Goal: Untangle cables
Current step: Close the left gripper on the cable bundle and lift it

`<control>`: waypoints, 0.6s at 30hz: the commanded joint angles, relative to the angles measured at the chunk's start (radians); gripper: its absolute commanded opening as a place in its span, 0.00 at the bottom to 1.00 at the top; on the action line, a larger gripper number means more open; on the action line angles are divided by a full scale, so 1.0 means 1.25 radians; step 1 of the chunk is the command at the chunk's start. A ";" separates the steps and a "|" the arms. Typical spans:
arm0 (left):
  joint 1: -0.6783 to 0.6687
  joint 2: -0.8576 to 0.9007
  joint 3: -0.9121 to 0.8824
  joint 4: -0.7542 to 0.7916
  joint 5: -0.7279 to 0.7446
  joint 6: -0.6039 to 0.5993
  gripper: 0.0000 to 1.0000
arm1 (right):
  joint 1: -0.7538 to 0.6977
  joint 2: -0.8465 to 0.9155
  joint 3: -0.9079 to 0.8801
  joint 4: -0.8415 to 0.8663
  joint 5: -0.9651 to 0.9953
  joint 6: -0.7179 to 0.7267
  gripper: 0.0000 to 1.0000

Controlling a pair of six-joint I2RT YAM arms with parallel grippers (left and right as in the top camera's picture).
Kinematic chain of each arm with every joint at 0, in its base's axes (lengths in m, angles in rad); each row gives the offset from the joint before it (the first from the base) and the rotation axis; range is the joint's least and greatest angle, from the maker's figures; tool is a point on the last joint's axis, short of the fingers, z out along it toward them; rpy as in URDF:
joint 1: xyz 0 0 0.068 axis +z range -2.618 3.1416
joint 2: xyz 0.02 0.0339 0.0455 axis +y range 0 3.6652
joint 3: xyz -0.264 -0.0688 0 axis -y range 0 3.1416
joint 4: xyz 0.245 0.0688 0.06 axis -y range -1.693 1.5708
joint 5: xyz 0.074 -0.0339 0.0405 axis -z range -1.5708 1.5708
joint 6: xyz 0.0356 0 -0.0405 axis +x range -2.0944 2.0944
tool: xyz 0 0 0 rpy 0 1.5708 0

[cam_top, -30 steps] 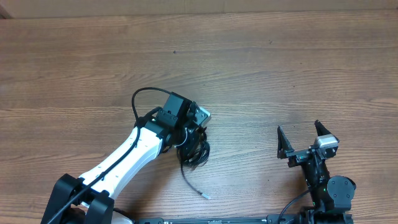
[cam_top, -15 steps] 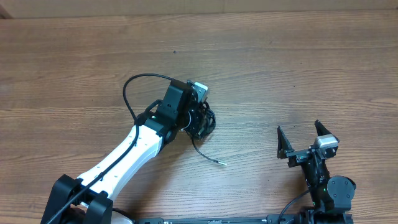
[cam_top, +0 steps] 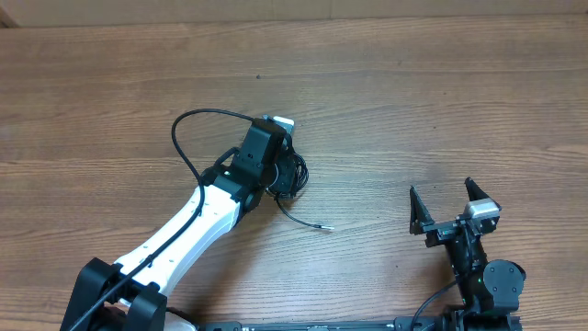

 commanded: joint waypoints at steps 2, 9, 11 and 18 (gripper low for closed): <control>-0.004 0.005 0.020 0.007 -0.028 -0.062 0.04 | -0.002 -0.007 -0.008 0.003 0.008 0.003 1.00; -0.004 0.005 0.020 0.005 -0.028 -0.069 0.04 | -0.002 -0.007 -0.008 0.003 0.008 0.003 1.00; -0.004 0.005 0.019 0.002 -0.028 -0.069 0.04 | -0.002 -0.007 -0.008 0.003 0.008 0.003 1.00; -0.004 0.005 0.018 -0.016 -0.026 -0.070 0.04 | -0.002 -0.007 -0.008 0.003 0.008 0.003 1.00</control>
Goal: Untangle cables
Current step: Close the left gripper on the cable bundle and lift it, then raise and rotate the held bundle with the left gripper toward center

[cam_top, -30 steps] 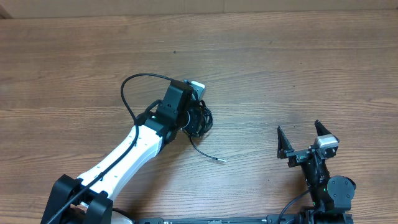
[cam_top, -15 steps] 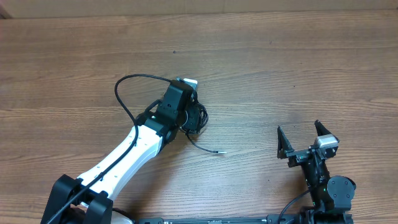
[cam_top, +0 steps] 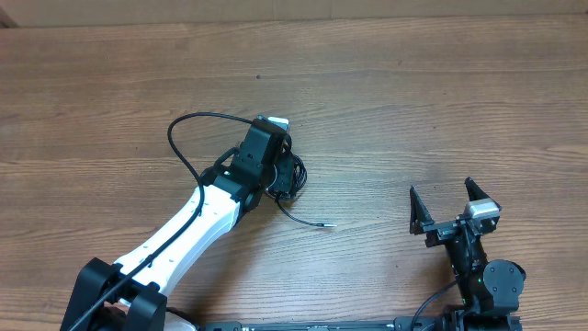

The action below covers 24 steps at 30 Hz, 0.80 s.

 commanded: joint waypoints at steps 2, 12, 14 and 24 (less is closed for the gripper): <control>-0.004 0.005 0.018 0.000 -0.013 -0.011 0.04 | -0.002 -0.007 -0.008 0.003 0.008 0.002 1.00; -0.004 0.005 0.018 -0.002 -0.010 -0.010 0.04 | -0.002 -0.007 -0.008 0.003 0.008 0.002 1.00; -0.004 0.005 0.018 -0.003 -0.009 -0.011 0.04 | -0.002 -0.007 -0.008 0.003 0.008 0.002 1.00; -0.004 0.005 0.018 -0.003 -0.010 -0.092 0.04 | -0.002 -0.007 -0.008 0.003 0.008 0.002 1.00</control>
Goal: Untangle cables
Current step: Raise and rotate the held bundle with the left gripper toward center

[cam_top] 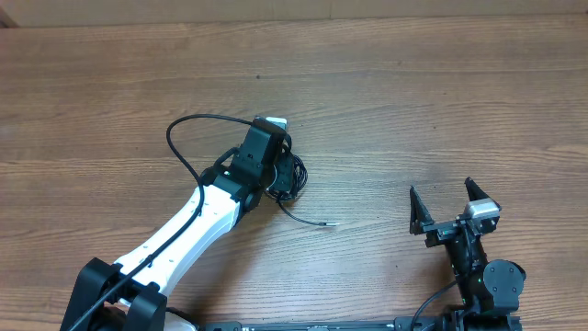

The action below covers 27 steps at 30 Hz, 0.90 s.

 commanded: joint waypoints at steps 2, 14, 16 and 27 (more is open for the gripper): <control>-0.004 0.005 0.018 0.001 -0.010 -0.060 0.04 | -0.002 -0.007 -0.008 0.003 0.009 0.002 1.00; -0.004 0.005 0.018 -0.001 -0.010 -0.082 0.04 | -0.002 -0.007 -0.008 0.003 0.009 0.002 1.00; -0.004 0.005 0.018 -0.001 -0.010 -0.094 0.04 | -0.002 -0.007 -0.008 0.003 0.008 0.002 1.00; -0.004 0.005 0.018 -0.020 0.037 -0.148 0.04 | -0.002 -0.007 -0.008 0.003 0.009 0.002 1.00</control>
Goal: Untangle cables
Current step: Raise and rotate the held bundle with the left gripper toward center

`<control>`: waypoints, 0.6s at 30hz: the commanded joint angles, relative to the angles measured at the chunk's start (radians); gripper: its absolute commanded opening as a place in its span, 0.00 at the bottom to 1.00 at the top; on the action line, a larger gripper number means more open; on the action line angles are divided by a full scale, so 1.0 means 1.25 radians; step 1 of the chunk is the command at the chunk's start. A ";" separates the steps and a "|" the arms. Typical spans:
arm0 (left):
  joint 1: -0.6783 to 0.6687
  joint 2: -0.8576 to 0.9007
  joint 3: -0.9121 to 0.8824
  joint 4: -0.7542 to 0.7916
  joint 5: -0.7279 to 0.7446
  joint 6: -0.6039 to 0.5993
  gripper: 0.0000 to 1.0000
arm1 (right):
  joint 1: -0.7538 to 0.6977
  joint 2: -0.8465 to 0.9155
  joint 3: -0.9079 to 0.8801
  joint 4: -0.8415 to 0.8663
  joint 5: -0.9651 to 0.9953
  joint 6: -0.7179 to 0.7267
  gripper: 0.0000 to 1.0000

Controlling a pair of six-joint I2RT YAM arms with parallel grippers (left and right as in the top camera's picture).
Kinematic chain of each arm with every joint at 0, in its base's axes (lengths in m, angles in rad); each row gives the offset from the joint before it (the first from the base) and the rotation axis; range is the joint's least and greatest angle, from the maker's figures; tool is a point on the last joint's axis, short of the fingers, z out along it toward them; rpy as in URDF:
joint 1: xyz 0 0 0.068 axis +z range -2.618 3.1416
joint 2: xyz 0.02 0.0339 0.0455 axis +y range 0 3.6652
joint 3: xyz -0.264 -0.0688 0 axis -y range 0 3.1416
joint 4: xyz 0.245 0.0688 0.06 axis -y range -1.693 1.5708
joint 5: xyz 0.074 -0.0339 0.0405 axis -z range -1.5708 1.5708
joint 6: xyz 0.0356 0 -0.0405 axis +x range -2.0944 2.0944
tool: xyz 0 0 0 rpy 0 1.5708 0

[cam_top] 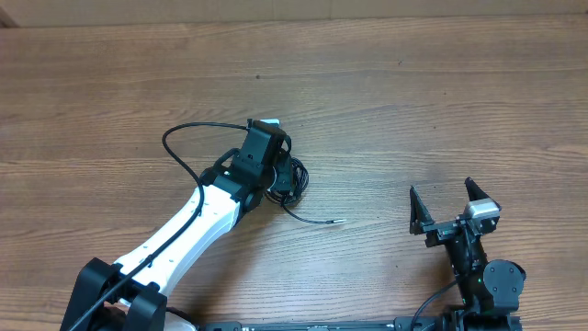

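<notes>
A thin black cable lies mid-table with a knotted bundle (292,177) just right of my left wrist. One strand arcs out as a wide loop (175,138) to the left and runs back into my left gripper (268,125). That gripper points away from me, its fingers mostly hidden under the wrist, and seems shut on the strand. The cable's free end (338,221) with a pale tip trails toward the lower right. My right gripper (447,204) stands open at the lower right, far from the cable, with nothing in it.
The wooden table (441,101) stretches bare around the cable. My white left arm (184,230) crosses the lower left diagonally. The right arm's base (491,280) sits at the near right edge.
My left gripper has shifted slightly left. The loop has spread a little further left and the free end has slid a bit right. The right arm has not moved.
My left gripper stayed at the top of the bundle throughout, creeping up and left moment by moment. The loop on the left widened each time, and the free end crept rightward. The open right gripper stayed parked at the lower right.
</notes>
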 commanded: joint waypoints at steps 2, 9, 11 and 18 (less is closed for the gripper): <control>-0.004 0.005 0.018 0.003 0.042 -0.043 0.04 | -0.002 -0.007 -0.008 0.003 0.008 0.002 1.00; -0.004 0.005 0.019 -0.004 0.085 -0.071 0.04 | -0.002 -0.007 -0.008 0.003 0.008 0.002 1.00; -0.002 0.005 0.019 -0.018 0.085 -0.089 0.04 | -0.002 -0.007 -0.008 0.003 0.008 0.002 1.00; 0.016 0.004 0.022 -0.091 0.111 -0.206 0.04 | -0.002 -0.007 -0.008 0.003 0.008 0.002 1.00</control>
